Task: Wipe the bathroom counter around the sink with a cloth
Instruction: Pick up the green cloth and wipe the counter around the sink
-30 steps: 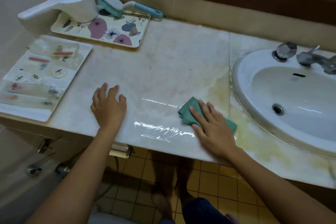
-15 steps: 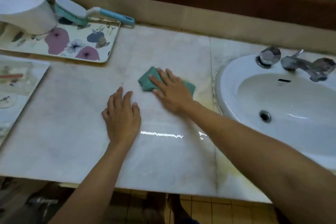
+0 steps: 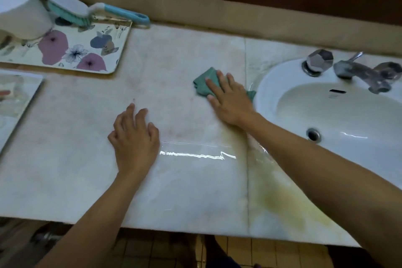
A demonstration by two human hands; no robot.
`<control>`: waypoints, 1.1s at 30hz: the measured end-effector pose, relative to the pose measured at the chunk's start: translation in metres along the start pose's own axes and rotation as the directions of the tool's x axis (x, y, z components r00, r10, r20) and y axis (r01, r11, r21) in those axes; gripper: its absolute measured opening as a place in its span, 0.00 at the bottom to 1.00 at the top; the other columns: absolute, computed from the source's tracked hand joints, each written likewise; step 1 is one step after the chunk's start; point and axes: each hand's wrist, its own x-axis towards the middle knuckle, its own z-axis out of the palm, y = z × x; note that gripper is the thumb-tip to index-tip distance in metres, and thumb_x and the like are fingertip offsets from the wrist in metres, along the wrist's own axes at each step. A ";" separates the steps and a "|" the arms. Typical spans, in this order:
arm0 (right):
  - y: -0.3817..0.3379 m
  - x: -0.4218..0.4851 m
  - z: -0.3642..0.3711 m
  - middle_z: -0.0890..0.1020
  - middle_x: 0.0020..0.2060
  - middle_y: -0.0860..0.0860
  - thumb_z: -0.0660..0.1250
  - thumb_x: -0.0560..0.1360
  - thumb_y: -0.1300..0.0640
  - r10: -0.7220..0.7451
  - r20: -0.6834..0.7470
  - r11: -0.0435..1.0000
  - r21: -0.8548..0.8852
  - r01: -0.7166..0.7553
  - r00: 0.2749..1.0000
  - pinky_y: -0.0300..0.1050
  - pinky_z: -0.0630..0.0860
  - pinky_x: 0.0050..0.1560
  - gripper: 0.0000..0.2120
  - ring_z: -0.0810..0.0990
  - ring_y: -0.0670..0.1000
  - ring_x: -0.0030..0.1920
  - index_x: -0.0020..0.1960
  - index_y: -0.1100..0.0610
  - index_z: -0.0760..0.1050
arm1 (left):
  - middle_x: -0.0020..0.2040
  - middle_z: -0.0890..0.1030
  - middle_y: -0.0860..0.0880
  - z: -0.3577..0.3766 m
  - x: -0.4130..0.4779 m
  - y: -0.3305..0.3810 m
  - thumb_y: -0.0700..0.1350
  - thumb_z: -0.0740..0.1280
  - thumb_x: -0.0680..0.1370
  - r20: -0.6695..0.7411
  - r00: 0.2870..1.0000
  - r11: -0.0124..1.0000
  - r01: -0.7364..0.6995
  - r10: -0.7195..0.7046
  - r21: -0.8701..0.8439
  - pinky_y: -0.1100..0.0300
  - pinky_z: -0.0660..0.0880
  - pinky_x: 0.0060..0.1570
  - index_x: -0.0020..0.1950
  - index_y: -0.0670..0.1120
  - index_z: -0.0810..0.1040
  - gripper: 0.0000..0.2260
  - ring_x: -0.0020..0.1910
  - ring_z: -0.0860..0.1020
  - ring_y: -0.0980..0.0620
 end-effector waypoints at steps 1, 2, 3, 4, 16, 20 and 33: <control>-0.008 -0.019 0.005 0.45 0.79 0.50 0.45 0.82 0.41 -0.034 0.000 0.999 0.005 0.034 0.999 0.55 0.49 0.74 0.26 0.44 0.57 0.78 0.78 0.43 0.47 | 0.74 0.67 0.46 0.000 0.000 -0.001 0.48 0.59 0.77 -0.001 1.000 1.000 -0.007 0.007 -0.004 0.42 0.65 0.59 0.68 0.48 0.71 0.19 0.70 0.64 0.42; -0.015 -0.040 0.009 0.46 0.79 0.50 0.45 0.81 0.41 -0.070 0.003 0.998 0.002 0.070 0.998 0.54 0.49 0.73 0.25 0.45 0.56 0.78 0.78 0.42 0.48 | 0.74 0.67 0.46 0.000 -0.001 -0.001 0.48 0.60 0.77 0.003 1.000 1.000 -0.011 0.011 -0.011 0.42 0.65 0.59 0.68 0.48 0.71 0.19 0.70 0.64 0.42; -0.019 -0.061 0.013 0.46 0.79 0.49 0.44 0.81 0.41 -0.104 0.011 0.995 -0.008 0.104 0.994 0.54 0.50 0.73 0.26 0.45 0.56 0.78 0.78 0.42 0.48 | 0.75 0.67 0.46 0.000 -0.001 -0.001 0.47 0.60 0.77 0.008 1.000 1.000 -0.012 0.012 -0.020 0.41 0.65 0.60 0.68 0.48 0.72 0.18 0.71 0.64 0.42; -0.021 -0.082 0.016 0.46 0.79 0.48 0.42 0.80 0.40 -0.133 0.024 0.991 -0.019 0.133 0.991 0.53 0.50 0.73 0.26 0.45 0.55 0.78 0.77 0.41 0.48 | 0.75 0.66 0.46 0.000 -0.001 -0.002 0.47 0.61 0.78 0.013 1.000 1.000 -0.011 0.011 -0.028 0.41 0.64 0.60 0.68 0.47 0.72 0.18 0.71 0.64 0.42; -0.009 -0.148 0.021 0.45 0.78 0.45 0.47 0.82 0.42 -0.033 0.022 0.998 0.052 0.031 0.999 0.53 0.47 0.76 0.25 0.41 0.52 0.78 0.77 0.39 0.47 | 0.78 0.59 0.45 -0.001 -0.009 -0.004 0.48 0.55 0.80 0.096 0.994 0.997 -0.037 0.043 -0.066 0.45 0.56 0.68 0.75 0.48 0.66 0.22 0.77 0.56 0.45; -0.056 -0.109 0.026 0.43 0.79 0.49 0.46 0.82 0.42 0.119 0.000 0.990 0.070 -0.119 0.993 0.54 0.46 0.75 0.26 0.41 0.56 0.78 0.78 0.42 0.47 | 0.79 0.59 0.47 -0.004 -0.009 -0.005 0.49 0.55 0.80 0.102 0.994 0.996 -0.020 0.029 -0.087 0.46 0.55 0.69 0.75 0.50 0.66 0.22 0.77 0.56 0.46; -0.017 -0.210 0.032 0.43 0.78 0.43 0.43 0.80 0.38 -0.230 0.063 0.973 -0.013 0.231 0.971 0.54 0.53 0.75 0.26 0.42 0.50 0.78 0.77 0.37 0.44 | 0.79 0.59 0.49 -0.037 -0.048 -0.074 0.55 0.55 0.81 0.141 0.989 0.999 -0.036 0.042 -0.041 0.43 0.57 0.69 0.73 0.58 0.67 0.20 0.77 0.56 0.45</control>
